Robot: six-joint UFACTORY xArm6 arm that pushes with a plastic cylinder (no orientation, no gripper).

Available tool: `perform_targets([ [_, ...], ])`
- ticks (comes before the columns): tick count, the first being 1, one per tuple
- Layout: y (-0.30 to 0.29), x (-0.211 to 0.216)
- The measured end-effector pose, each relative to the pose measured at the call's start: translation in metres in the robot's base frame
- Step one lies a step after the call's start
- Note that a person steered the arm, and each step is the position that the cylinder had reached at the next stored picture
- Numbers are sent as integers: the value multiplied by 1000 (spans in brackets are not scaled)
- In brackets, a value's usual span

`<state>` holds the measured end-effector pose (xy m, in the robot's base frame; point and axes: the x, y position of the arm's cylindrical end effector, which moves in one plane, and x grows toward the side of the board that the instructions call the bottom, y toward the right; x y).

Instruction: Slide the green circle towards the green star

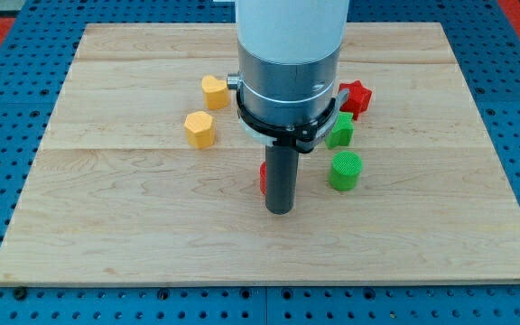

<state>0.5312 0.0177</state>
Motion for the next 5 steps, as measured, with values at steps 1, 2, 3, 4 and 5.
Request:
perform_targets([
  [1,-8,-9],
  [2,-13,-13],
  [3,-4,1],
  [4,51,28],
  [5,122,29],
])
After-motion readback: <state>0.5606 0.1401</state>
